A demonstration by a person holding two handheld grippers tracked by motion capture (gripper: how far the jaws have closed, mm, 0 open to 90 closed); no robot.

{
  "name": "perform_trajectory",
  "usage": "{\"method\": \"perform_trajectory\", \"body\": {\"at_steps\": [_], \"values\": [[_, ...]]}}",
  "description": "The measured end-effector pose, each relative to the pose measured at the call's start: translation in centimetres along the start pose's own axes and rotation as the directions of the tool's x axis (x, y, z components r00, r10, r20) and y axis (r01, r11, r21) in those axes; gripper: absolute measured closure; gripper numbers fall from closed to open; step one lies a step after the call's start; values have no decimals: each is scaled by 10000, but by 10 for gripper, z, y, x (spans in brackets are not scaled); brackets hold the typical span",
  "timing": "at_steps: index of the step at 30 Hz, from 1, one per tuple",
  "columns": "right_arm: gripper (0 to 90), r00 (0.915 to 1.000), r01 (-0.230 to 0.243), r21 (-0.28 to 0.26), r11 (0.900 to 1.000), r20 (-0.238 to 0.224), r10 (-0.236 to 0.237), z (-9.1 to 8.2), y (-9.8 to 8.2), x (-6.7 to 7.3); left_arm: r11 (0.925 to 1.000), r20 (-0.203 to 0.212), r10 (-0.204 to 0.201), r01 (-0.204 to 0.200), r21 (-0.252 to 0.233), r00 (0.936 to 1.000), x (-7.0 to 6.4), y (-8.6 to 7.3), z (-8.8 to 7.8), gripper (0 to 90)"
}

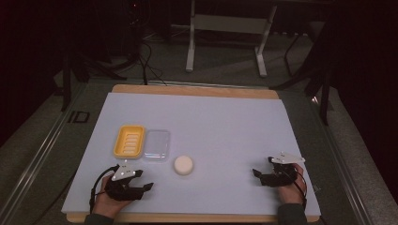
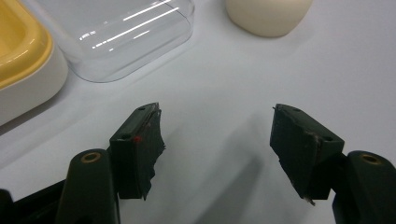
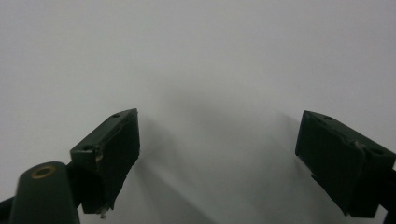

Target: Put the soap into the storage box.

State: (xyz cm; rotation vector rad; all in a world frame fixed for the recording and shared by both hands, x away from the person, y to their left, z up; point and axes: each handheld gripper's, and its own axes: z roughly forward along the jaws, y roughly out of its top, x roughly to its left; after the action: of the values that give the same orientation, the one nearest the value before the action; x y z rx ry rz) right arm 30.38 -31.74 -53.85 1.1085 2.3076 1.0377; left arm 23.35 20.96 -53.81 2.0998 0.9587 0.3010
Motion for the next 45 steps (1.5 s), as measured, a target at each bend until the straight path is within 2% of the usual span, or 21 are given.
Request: {"method": "perform_trajectory", "body": {"at_steps": [1,2,4,8,10,11,13,16,17,23,24,25,28,31,33,38,45], "values": [[137,10000,0,0,10000,0,0,0,0,0,10000,0,0,0,0,10000,0,0,0,344],[137,10000,-30,-274,9996,92,33,-3,-1,1,10000,5,34,-34,38,10000,-1,0,0,344],[138,9999,-94,-466,9989,-50,92,-5,-2,-1,9999,-13,89,-88,51,10000,-2,1,1,344],[145,9998,-197,-504,9985,-55,194,-5,-2,-2,9999,31,120,-120,58,9999,-3,2,2,344],[145,9999,-105,-653,9978,-41,102,-6,-3,0,9998,189,172,-174,135,9997,-4,3,4,344],[145,9995,-76,-862,9962,286,101,-8,-4,1,9993,198,271,-276,251,9994,-4,5,5,344],[145,9989,-96,-1060,9943,455,145,-10,-5,1,9986,240,379,-388,346,9990,-4,7,6,343],[147,9988,-83,-1230,9924,460,141,-11,-6,1,9982,262,442,-452,401,9987,-4,9,7,343],[150,9989,-127,-1343,9909,439,188,-13,-7,1,9970,252,582,-594,498,9980,-5,10,8,343],[157,9986,27,-1399,9902,523,47,-13,-7,3,9929,393,928,-954,705,9949,-7,16,12,343],[206,9981,97,-1439,9895,616,-9,-13,-7,4,9926,418,965,-993,704,9944,-8,17,12,343],[227,9977,148,-1450,9893,670,-51,-13,-7,5,9904,536,1140,-1177,727,9920,-9,21,14,343],[227,9976,185,-1502,9885,686,-82,-14,-8,5,9880,642,1266,-1316,811,9899,-12,25,16,342],[227,9976,158,-1523,9882,696,-52,-14,-8,5,9799,723,1674,-1740,972,9832,-15,33,20,339],[228,9979,161,-1527,9881,643,-63,-14,-8,5,9775,814,1762,-1842,1031,9810,-15,36,21,333],[228,9987,46,-1545,9880,502,32,-14,-8,4,9778,1002,1713,-1816,1043,9801,-13,41,22,332],[237,9991,75,-1517,9884,427,-11,-14,-8,3,9700,1143,1974,-2109,1209,9736,-12,48,23,333]]}}
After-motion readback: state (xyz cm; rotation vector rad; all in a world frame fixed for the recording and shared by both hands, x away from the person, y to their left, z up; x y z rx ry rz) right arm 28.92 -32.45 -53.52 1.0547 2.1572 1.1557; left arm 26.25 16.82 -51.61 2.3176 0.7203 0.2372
